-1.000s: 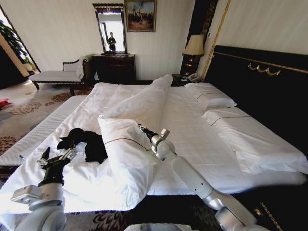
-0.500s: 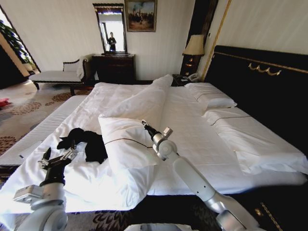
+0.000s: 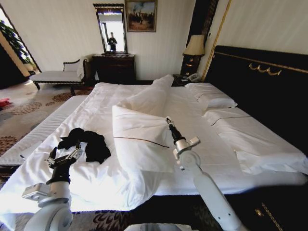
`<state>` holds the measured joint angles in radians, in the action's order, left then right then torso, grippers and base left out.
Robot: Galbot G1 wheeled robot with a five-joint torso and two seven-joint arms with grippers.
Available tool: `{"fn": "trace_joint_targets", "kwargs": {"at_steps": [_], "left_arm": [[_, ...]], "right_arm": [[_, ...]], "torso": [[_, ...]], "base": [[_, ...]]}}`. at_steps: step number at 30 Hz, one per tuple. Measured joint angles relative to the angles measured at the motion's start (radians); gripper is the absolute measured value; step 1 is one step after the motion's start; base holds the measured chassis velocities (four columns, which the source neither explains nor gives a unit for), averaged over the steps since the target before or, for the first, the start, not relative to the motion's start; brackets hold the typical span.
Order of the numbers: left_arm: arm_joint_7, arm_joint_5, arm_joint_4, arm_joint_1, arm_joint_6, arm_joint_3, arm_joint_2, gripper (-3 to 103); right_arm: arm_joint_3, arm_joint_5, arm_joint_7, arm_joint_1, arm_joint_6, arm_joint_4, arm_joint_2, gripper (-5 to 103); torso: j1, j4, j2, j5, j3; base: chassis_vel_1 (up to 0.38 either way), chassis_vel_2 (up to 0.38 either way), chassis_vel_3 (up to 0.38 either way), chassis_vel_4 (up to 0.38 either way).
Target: Fold the clothes on the bed.
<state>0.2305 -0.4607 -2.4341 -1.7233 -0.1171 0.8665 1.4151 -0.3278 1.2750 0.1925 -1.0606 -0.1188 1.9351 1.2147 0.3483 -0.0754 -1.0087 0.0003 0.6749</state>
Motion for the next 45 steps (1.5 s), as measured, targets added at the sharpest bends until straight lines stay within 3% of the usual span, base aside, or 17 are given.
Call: {"fn": "trace_joint_targets", "kwargs": {"at_steps": [6,14,20,30,45], "left_arm": [[0.0,0.002,-0.006,0.003,0.001,-0.01,-0.001,100],[0.0,-0.002,0.004,0.041,0.001,-0.024,-0.013,100],[-0.001,-0.006,0.04,0.093,0.001,-0.052,-0.01,100],[0.0,-0.038,0.068,0.145,0.002,-0.069,-0.011,100],[0.014,-0.115,0.076,0.174,-0.016,-0.075,-0.067,100]], "right_arm": [[-0.117,-0.017,-0.017,-0.107,-0.032,0.08,0.012,1],[-0.273,-0.113,-0.047,-0.326,-0.081,0.207,0.016,1],[-0.399,-0.117,-0.043,-0.498,-0.097,0.335,0.073,1],[-0.476,-0.188,-0.024,-0.701,-0.126,0.456,0.156,1],[-0.637,-0.192,0.011,-0.853,-0.151,0.571,0.234,1]], "torso": [[0.0,0.0004,0.0,-0.0004,0.0],[0.0,0.0003,0.0,0.0,0.0],[0.0,0.0001,0.0,-0.0005,0.0],[0.0,0.0003,0.0,-0.0003,0.0],[0.0,0.0002,0.0,-0.0003,0.0]], "base": [[0.0,0.0,0.0,0.0],[0.0,0.0,0.0,0.0],[0.0,0.0,0.0,0.0],[0.0,0.0,0.0,0.0],[0.0,0.0,0.0,0.0]]}}
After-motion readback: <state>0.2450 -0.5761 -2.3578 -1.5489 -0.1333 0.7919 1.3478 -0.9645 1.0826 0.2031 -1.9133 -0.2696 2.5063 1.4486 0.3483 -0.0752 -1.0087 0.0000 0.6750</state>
